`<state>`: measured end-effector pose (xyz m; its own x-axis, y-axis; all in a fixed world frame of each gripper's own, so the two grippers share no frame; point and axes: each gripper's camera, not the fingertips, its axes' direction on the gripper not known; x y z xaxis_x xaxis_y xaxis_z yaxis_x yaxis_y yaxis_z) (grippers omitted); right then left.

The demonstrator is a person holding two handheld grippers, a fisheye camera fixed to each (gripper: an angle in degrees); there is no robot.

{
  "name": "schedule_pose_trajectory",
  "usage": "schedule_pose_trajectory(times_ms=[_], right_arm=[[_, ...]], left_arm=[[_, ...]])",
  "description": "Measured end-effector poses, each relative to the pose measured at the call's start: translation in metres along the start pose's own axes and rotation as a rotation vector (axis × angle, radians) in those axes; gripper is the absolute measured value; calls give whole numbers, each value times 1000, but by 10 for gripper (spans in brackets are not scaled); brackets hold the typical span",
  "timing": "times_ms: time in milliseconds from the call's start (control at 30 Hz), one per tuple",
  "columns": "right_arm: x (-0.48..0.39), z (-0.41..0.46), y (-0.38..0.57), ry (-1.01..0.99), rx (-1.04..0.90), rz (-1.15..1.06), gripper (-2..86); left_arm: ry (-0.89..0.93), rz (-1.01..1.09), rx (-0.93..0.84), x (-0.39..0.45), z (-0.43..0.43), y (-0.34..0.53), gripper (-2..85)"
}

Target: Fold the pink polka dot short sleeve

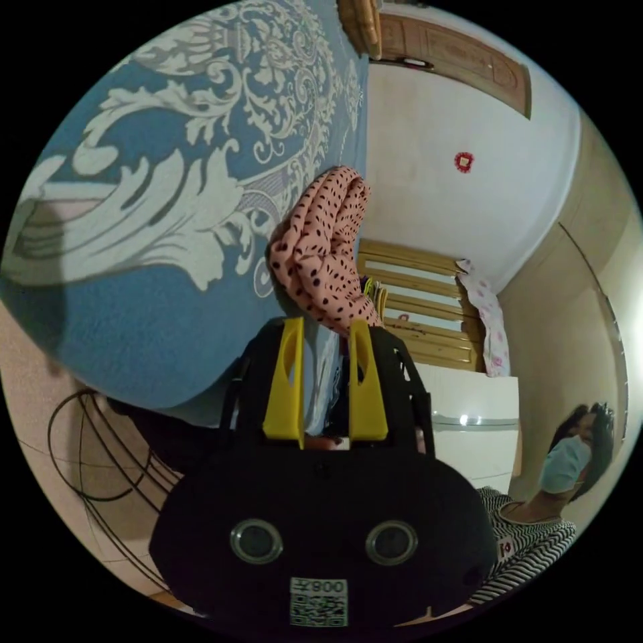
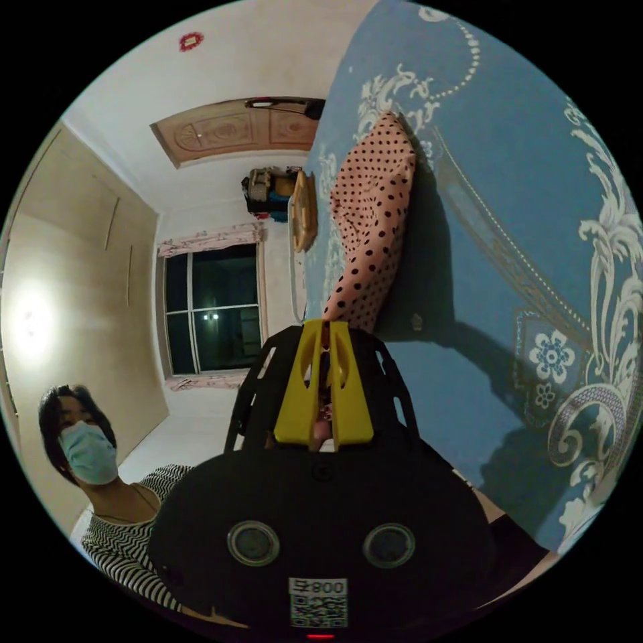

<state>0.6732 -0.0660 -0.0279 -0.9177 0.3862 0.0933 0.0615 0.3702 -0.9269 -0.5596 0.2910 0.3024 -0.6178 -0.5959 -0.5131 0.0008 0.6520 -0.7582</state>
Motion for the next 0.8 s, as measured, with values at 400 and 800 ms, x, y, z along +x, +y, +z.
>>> schedule_pose_trajectory(times_ms=[400, 800], right_arm=[[-57, 8, 3, -16, -13, -50, 16], [-81, 2, 19, 7, -14, -52, 15]], left_arm=[[198, -135, 127, -14, -37, -15, 103], [236, -155, 165, -18, -75, -20, 36]])
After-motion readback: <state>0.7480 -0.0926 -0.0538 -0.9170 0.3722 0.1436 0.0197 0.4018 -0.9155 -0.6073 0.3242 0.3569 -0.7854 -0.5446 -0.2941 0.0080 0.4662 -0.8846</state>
